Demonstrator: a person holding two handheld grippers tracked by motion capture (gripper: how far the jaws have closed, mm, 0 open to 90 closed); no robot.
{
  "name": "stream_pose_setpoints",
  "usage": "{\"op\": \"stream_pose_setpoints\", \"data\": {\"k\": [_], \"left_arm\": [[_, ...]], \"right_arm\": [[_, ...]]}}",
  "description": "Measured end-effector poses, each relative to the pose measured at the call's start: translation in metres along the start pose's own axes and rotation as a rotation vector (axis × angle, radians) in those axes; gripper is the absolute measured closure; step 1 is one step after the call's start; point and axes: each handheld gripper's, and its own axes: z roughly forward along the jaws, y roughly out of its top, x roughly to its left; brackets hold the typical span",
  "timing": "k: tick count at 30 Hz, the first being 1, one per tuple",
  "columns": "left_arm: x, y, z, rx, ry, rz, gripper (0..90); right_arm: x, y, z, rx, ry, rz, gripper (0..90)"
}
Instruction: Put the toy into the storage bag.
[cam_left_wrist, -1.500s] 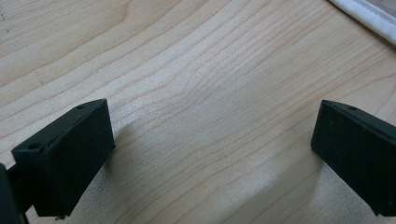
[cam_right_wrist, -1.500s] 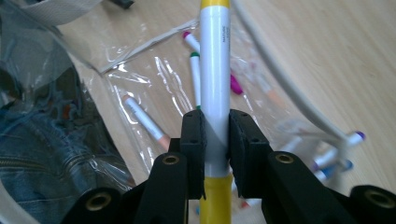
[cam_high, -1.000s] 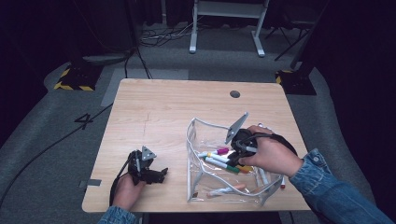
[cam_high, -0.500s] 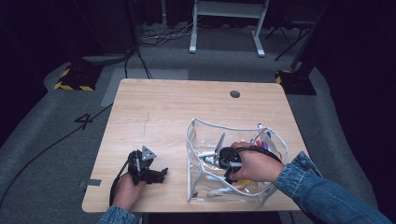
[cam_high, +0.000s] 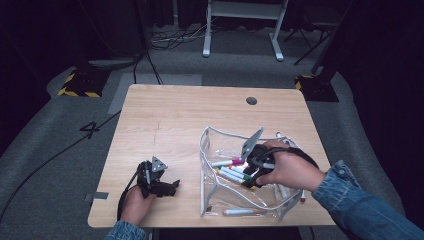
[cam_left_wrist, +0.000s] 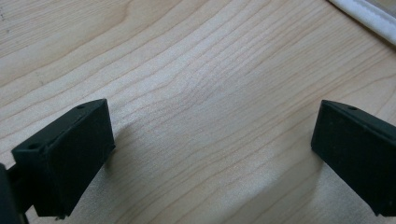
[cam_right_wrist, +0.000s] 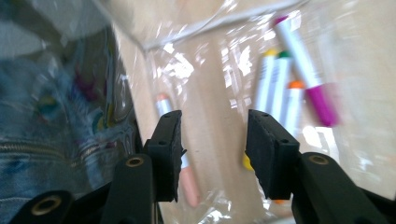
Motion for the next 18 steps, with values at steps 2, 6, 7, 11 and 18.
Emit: {"op": "stream_pose_setpoints", "data": {"k": [2, 6, 7, 11, 18], "left_arm": [[0.000, 0.000, 0.000, 0.000, 0.000, 0.000, 0.0], [0.000, 0.000, 0.000, 0.000, 0.000, 0.000, 0.0], [0.000, 0.000, 0.000, 0.000, 0.000, 0.000, 0.0], [0.000, 0.000, 0.000, 0.000, 0.004, 0.001, 0.0], [0.000, 0.000, 0.000, 0.000, 0.004, 0.004, 0.0]], "right_arm": [[-0.001, -0.002, -0.010, -0.025, -0.015, 0.010, 57.6], [-0.008, -0.023, -0.056, -0.128, -0.109, 0.101, 56.7], [-0.008, -0.023, -0.056, -0.128, -0.109, 0.101, 56.7], [-0.017, -0.048, -0.084, -0.189, -0.189, 0.184, 56.8], [-0.034, -0.101, -0.109, -0.255, -0.254, 0.341, 56.8]]}}
